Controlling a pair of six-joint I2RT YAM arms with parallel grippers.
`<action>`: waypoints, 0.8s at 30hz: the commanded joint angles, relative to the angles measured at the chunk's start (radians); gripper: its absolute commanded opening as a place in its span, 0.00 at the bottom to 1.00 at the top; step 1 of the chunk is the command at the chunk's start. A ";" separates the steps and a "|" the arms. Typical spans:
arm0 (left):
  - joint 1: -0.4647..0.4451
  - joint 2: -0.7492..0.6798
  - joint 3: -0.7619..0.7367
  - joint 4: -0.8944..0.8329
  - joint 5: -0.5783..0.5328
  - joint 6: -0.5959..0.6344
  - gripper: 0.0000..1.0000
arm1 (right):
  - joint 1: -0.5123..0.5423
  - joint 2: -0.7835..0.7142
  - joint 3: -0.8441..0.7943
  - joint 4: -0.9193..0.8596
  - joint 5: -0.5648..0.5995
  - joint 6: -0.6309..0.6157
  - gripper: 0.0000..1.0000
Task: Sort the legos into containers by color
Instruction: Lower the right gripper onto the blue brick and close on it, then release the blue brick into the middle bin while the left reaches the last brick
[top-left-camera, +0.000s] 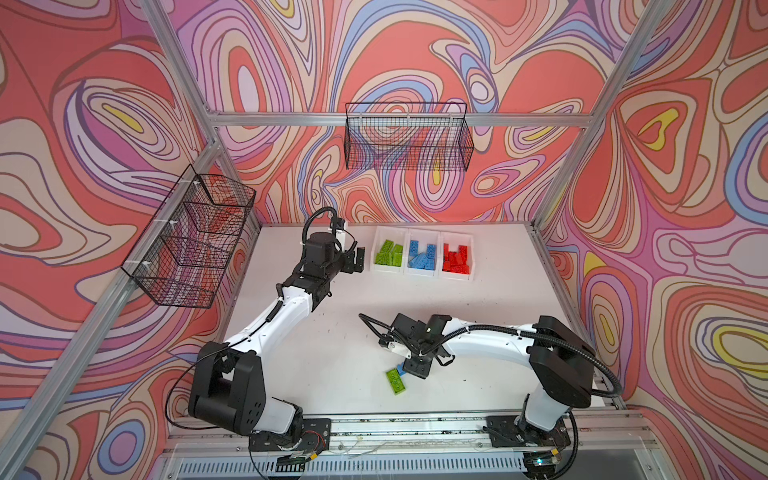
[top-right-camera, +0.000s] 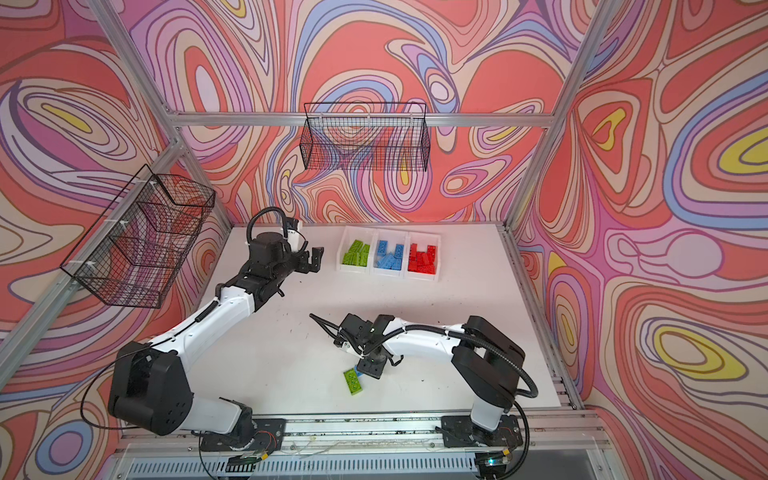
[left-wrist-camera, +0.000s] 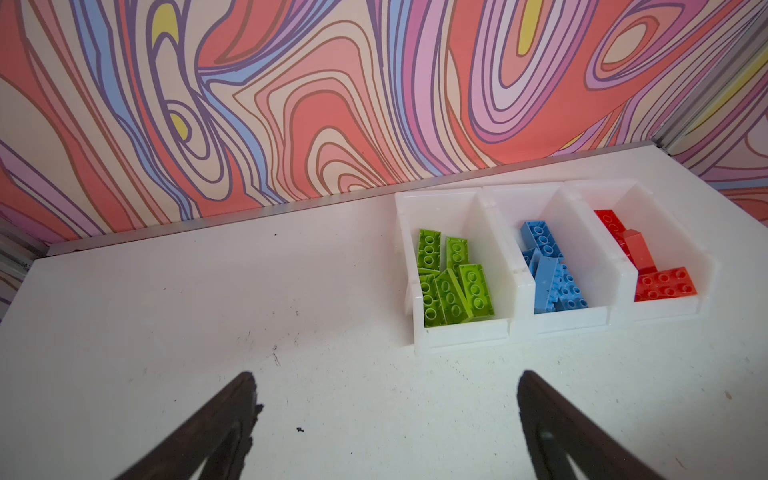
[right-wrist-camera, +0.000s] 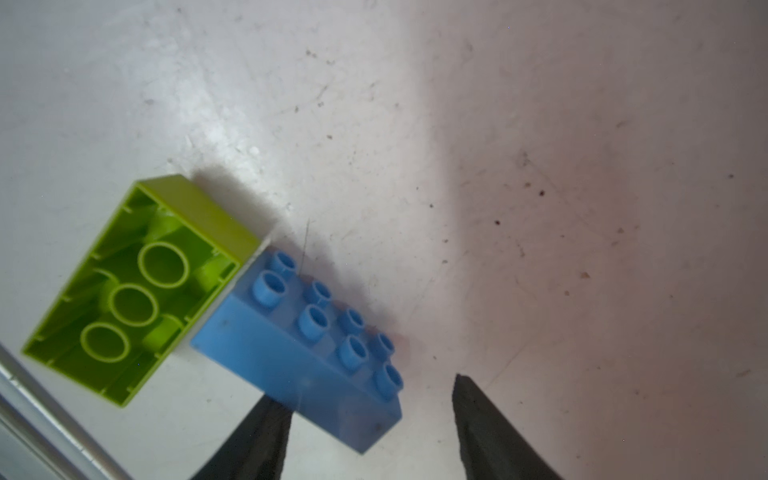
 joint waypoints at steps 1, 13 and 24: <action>0.005 -0.022 -0.015 -0.019 -0.006 0.021 1.00 | 0.008 0.017 0.027 0.037 -0.037 -0.071 0.62; 0.008 -0.007 -0.007 -0.041 -0.008 0.018 0.99 | 0.009 0.051 0.026 0.081 -0.125 -0.023 0.26; 0.008 -0.033 -0.052 -0.059 -0.034 0.053 0.96 | -0.146 -0.101 -0.012 0.234 -0.143 0.212 0.14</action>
